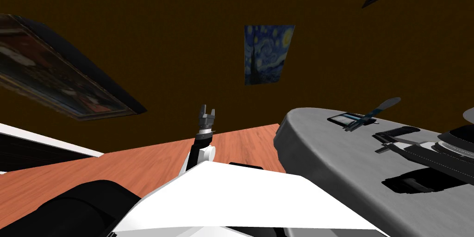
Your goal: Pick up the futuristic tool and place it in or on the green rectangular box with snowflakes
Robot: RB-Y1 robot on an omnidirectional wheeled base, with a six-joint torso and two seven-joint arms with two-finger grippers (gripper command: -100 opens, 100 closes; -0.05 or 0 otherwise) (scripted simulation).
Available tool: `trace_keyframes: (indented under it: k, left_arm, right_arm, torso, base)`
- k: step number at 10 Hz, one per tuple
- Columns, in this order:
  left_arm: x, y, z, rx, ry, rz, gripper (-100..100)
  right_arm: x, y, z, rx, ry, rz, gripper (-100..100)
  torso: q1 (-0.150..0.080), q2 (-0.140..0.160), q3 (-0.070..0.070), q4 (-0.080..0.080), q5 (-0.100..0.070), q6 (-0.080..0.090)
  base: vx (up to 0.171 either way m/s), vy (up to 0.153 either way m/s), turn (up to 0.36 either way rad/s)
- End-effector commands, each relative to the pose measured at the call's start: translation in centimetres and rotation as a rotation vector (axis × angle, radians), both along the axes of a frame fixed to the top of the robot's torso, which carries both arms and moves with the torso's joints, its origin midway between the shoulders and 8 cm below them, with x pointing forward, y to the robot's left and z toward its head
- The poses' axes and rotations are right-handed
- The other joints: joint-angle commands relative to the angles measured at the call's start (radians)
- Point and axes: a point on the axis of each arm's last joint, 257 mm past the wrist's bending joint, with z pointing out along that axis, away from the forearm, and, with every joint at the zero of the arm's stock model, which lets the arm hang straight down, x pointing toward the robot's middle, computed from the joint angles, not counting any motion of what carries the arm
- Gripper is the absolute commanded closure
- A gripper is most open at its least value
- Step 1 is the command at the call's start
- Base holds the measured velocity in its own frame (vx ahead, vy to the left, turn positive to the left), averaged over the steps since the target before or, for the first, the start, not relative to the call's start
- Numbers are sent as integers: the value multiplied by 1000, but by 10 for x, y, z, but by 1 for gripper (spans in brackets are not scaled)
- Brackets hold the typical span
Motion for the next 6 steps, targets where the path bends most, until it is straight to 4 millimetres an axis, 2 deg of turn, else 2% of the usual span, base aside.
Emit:
trace_keyframes:
  k: [1,3,4,6]
  left_arm:
    - [0,0,0,0,0,0,0]
    - [0,0,0,0,0,0,0]
    - [0,0,0,0,0,0,0]
    - [0,0,0,0,0,0,0]
  right_arm:
    - [0,0,-1,-1,-2,-21,-100]
    - [0,0,-2,-2,-2,-32,-100]
    - [0,0,-2,-2,-3,-37,100]
    - [0,0,-1,-3,-2,-36,100]
  torso:
    - [0,0,0,0,0,0]
    - [1,-1,-1,0,0,0]
    - [1,-4,-2,0,0,1]
    - [1,-8,-4,-2,-1,1]
  base:
    - [-88,-33,79]
    - [-80,-9,95]
    - [-8,-1,-10]
    - [-3,-1,-2]
